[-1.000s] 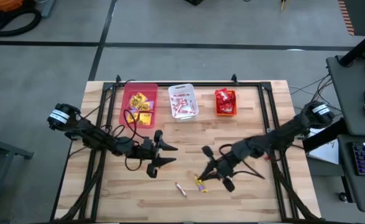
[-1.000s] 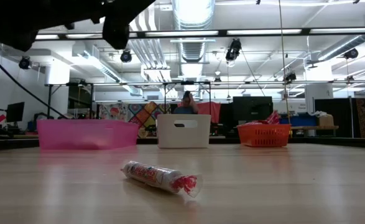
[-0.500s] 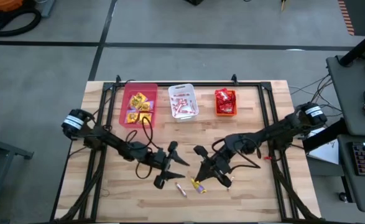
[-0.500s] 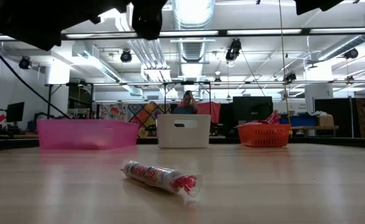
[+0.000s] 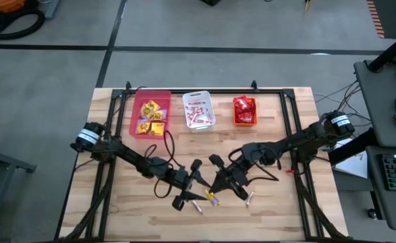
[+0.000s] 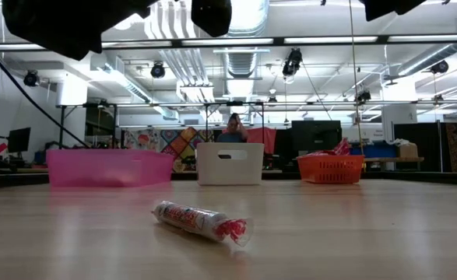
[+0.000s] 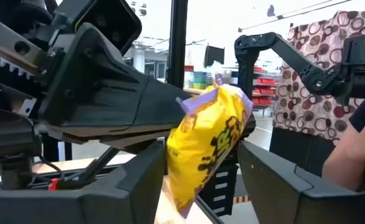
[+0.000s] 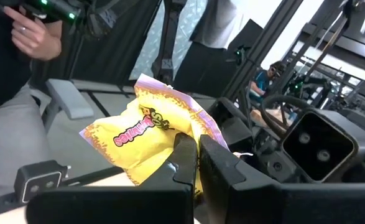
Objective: Sort candy
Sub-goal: Put the yellow candy into the pink bin, then put the white candy into the white bin
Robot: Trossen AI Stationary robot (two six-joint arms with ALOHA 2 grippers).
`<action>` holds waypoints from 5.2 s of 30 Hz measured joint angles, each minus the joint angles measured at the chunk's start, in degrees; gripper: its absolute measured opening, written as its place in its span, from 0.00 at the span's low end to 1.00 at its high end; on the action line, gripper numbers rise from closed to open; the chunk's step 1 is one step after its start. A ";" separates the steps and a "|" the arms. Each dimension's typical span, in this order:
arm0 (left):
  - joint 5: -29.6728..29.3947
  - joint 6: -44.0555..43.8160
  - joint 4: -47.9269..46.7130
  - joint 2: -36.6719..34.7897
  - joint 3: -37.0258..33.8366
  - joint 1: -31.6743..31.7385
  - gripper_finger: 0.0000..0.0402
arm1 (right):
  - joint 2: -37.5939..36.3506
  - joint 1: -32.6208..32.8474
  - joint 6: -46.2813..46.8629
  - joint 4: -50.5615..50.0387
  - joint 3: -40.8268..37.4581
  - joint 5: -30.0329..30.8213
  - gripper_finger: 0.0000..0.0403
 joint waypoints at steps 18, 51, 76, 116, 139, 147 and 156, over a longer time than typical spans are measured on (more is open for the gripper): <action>-2.24 -1.31 -1.06 -3.08 -4.45 0.39 0.03 | -2.82 -1.65 4.65 -6.96 0.00 5.66 0.10; -20.88 -26.53 -119.00 -35.80 0.34 40.62 0.01 | -10.78 -1.40 23.84 -32.57 -0.02 39.08 0.31; -22.46 -26.44 -114.50 -36.67 0.23 33.83 0.32 | -10.75 -1.15 41.77 -42.22 -0.02 38.80 0.31; -39.78 -28.48 -87.56 -30.23 0.23 -0.20 0.32 | -0.34 22.57 50.42 -83.63 8.83 26.97 0.31; -39.69 -28.33 -86.72 -30.23 0.23 -0.60 0.32 | 12.80 21.36 39.22 -85.09 10.06 25.63 0.05; -39.76 -28.59 -83.60 -27.87 0.23 -2.52 0.32 | 9.29 18.02 37.56 -84.74 12.09 26.53 0.02; -39.85 -29.21 -80.59 -25.09 0.23 -7.03 0.32 | 2.33 5.61 24.03 -84.60 19.17 33.42 0.02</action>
